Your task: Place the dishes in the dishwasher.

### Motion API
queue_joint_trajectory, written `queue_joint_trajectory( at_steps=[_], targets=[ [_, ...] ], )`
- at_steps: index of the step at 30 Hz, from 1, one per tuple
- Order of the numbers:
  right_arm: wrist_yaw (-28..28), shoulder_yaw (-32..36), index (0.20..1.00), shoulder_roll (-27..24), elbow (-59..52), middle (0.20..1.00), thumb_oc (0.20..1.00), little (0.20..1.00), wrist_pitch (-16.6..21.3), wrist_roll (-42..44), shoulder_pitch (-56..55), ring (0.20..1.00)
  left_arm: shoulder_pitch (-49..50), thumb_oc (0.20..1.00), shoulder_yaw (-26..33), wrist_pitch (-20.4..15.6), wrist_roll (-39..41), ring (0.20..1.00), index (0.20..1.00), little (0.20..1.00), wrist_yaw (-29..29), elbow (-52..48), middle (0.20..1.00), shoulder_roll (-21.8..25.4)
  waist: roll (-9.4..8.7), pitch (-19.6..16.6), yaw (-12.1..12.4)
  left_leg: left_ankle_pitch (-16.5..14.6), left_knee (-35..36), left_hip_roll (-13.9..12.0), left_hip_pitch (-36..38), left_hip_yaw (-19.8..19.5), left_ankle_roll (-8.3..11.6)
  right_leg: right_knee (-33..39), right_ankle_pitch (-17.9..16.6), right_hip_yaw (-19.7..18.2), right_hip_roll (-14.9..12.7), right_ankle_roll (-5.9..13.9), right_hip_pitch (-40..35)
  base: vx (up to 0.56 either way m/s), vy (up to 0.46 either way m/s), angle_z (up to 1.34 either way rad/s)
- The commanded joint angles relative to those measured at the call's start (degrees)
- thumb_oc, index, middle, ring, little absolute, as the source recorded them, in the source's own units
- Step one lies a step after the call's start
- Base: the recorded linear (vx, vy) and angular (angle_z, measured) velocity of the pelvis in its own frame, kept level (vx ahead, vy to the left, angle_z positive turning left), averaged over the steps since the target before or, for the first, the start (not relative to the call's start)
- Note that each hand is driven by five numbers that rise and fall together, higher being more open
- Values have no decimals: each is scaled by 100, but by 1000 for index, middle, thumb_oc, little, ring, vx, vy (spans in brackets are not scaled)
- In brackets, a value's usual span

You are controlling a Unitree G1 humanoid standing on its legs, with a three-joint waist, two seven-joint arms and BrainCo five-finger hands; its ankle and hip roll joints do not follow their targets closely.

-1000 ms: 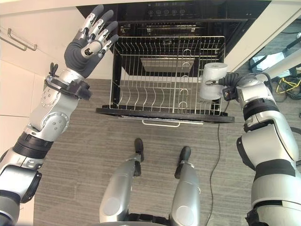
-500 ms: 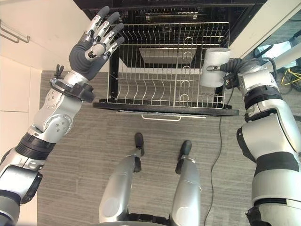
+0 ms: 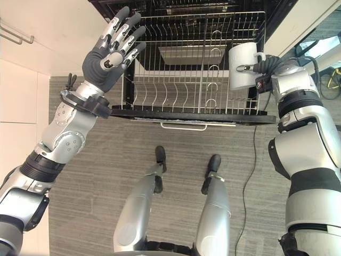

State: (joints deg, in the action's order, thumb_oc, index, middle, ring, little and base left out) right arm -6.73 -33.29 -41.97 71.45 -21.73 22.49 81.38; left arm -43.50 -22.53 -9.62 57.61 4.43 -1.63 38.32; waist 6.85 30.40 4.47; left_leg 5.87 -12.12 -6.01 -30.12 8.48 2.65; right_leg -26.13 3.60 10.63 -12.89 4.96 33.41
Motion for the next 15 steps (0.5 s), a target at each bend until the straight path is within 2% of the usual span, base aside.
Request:
queue_joint_trajectory(
  at_steps=[1,11,15],
  targets=[
    [132,-374,1000,-98,-139,1000,1000,1000,88,-178,45,1000,-278,1000,276,-387,243,1000,1000,1000,44,-399,1000,110,-92,-61,103,-562,-507,-42,-97,-331,337,894,-582,-169,108,392,-160,-70,15,0],
    [1012,36,1000,-669,-1857,1000,1000,1000,-441,544,-568,1000,201,1000,788,-216,260,1000,1000,1000,-62,-811,1000,485,-466,-62,10,-717,-507,-172,402,-200,375,894,-432,-114,247,349,-664,-48,-1,-4],
    [1312,450,1000,-763,-2615,1000,1000,1000,-395,600,-1014,1000,438,1000,981,-204,106,1000,1000,1000,-91,-911,1000,471,-588,-141,-48,-791,-507,-231,559,-150,377,894,-346,-106,319,313,-831,0,0,0]
  ],
)
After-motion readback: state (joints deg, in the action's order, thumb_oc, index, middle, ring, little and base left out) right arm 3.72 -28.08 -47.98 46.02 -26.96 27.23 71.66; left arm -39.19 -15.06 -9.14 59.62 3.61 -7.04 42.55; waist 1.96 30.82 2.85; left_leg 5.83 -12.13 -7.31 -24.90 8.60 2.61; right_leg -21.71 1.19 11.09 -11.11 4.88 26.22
